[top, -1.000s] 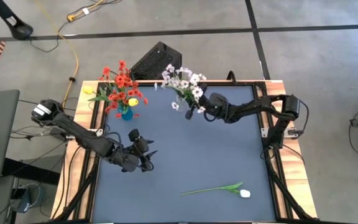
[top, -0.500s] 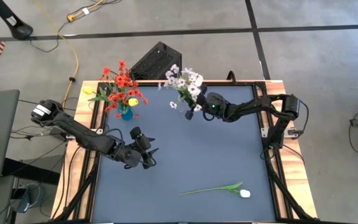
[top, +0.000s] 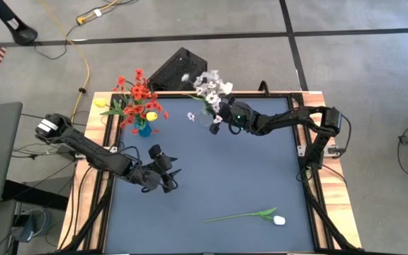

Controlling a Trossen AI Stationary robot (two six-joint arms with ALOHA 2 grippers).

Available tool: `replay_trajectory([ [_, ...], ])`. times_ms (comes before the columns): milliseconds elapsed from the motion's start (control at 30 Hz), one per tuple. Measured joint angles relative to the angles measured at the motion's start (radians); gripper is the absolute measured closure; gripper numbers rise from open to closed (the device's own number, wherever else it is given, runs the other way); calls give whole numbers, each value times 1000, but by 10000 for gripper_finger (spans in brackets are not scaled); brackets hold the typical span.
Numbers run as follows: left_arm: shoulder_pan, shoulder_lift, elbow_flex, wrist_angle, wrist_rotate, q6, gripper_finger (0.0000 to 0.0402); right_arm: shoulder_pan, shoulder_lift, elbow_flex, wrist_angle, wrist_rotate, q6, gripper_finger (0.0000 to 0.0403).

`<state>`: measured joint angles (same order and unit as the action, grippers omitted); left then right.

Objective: Sort flowers into vase by color
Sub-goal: Put the white flowers into the transparent vase

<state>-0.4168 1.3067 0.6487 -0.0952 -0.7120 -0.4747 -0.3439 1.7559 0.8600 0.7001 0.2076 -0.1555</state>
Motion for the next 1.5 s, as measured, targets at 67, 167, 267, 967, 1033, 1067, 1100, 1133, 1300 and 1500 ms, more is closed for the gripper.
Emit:
replay_trajectory([
  [67, 0, 0, 0, 0, 0, 0, 193, 0, 0, 0, -2, 0, 0, 370],
  [167, 0, 0, 0, 0, 9, 0, 193, -1, 0, 0, -16, -1, 13, 369],
  [267, 0, 0, 0, 0, 20, -1, 193, 1, 0, 0, -18, -1, 16, 357],
  [967, -1, 0, 0, 0, 29, -10, 194, 30, -1, 138, -364, -1, 49, 265],
  [1033, -1, 0, 0, 0, 29, -10, 194, 31, -1, 170, -436, -1, 50, 258],
  [1067, -1, 0, 0, 0, 29, -9, 194, 31, -1, 186, -471, -1, 50, 256],
  [1100, -1, 0, 0, 0, 29, -9, 194, 31, -1, 202, -505, -1, 50, 254],
  [1133, -1, 0, 0, 0, 30, -8, 194, 31, -1, 217, -538, -1, 50, 252],
  [1300, -1, 0, 0, 0, 37, -3, 194, 35, -1, 282, -689, 0, 50, 251],
  [1500, -1, 0, 0, 0, 46, 7, 194, 46, -1, 333, -794, -1, 51, 251],
])
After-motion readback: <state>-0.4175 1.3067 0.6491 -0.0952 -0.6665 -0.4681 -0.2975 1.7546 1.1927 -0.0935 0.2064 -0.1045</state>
